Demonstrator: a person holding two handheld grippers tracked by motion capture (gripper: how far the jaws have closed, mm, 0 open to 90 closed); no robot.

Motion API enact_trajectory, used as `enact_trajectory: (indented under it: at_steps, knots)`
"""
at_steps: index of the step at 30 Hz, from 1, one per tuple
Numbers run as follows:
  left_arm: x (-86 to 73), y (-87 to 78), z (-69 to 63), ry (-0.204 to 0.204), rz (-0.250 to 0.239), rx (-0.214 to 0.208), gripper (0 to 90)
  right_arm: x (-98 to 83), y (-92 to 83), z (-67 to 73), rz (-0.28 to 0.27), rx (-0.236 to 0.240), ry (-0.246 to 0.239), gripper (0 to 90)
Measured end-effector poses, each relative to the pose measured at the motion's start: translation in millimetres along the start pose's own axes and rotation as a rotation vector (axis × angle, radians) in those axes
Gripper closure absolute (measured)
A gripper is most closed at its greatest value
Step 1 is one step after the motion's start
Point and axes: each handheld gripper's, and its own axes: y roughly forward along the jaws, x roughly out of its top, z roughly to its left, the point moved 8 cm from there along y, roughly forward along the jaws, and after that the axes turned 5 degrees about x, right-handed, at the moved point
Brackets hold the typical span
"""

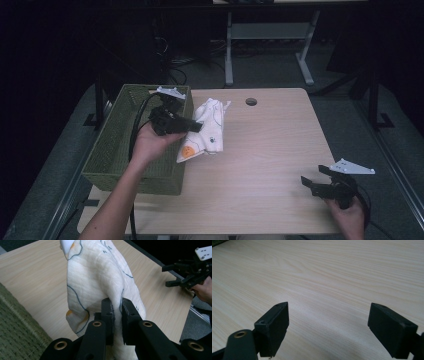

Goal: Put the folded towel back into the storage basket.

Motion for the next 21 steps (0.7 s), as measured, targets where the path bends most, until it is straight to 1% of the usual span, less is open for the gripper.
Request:
enact_trajectory:
  at_steps: [6,21]
  knots:
    - [-4.8,-9.0,8.0,-0.012,-0.001,0.008,82.6,-1.0,1.9,1.1,0.012,0.002,-0.003,16.2]
    - [-13.4,-26.8,25.1,-0.035,-0.012,0.022,82.6,-1.2,2.1,1.3,0.017,0.000,-0.001,16.2]
